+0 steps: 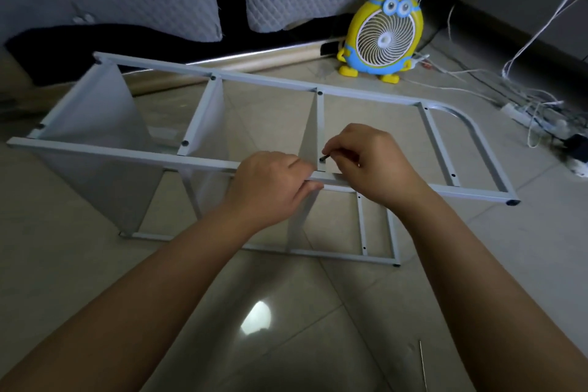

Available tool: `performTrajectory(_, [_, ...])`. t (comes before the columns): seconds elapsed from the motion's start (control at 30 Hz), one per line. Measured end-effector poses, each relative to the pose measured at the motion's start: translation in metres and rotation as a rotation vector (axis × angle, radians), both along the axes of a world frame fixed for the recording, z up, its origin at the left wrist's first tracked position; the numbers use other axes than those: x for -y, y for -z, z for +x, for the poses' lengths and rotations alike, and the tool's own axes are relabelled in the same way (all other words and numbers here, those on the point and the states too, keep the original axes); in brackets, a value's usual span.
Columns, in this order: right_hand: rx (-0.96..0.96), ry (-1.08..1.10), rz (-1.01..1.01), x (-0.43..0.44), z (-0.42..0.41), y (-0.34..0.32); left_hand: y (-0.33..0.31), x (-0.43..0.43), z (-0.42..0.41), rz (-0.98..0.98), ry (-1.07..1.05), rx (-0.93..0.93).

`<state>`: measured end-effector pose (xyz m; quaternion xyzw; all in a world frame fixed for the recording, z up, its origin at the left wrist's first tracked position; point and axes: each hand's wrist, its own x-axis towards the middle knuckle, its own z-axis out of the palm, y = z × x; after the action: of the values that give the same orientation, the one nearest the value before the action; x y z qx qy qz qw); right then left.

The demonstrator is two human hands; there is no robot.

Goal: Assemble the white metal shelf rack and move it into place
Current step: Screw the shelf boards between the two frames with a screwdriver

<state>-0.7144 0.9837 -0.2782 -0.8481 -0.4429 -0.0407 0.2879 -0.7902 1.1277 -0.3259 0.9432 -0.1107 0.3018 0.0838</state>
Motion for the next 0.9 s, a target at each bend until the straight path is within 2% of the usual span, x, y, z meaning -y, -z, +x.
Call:
performTrajectory(0.2, [0.073,-0.016,-0.085,0.0,0.003,-0.002,-0.002,0.003,-0.001,0.006,0.008,0.034])
performTrajectory(0.37, [0.051,-0.036,-0.15,-0.001,0.0,-0.007,-0.003,0.004,-0.001,0.005,0.004,0.019])
performTrajectory(0.47, [0.137,-0.02,-0.274,-0.01,0.001,-0.017,-0.003,0.004,0.0,0.025,-0.006,0.007])
performTrajectory(0.6, [0.149,-0.057,-0.443,-0.017,0.002,-0.025,-0.006,0.005,-0.001,0.036,-0.004,0.026])
performTrajectory(0.7, [0.129,-0.014,-0.465,-0.02,0.004,-0.032,-0.007,0.003,-0.001,0.05,0.0,0.049])
performTrajectory(0.8, [0.122,-0.061,-0.488,-0.022,0.006,-0.038,-0.008,0.001,0.0,0.038,0.013,0.055])
performTrajectory(0.83, [0.127,-0.081,-0.498,-0.022,0.006,-0.039,-0.012,0.001,-0.001,0.054,0.009,0.009])
performTrajectory(0.9, [0.157,-0.115,-0.523,-0.023,0.005,-0.038,-0.019,0.0,-0.003,0.11,-0.05,-0.198])
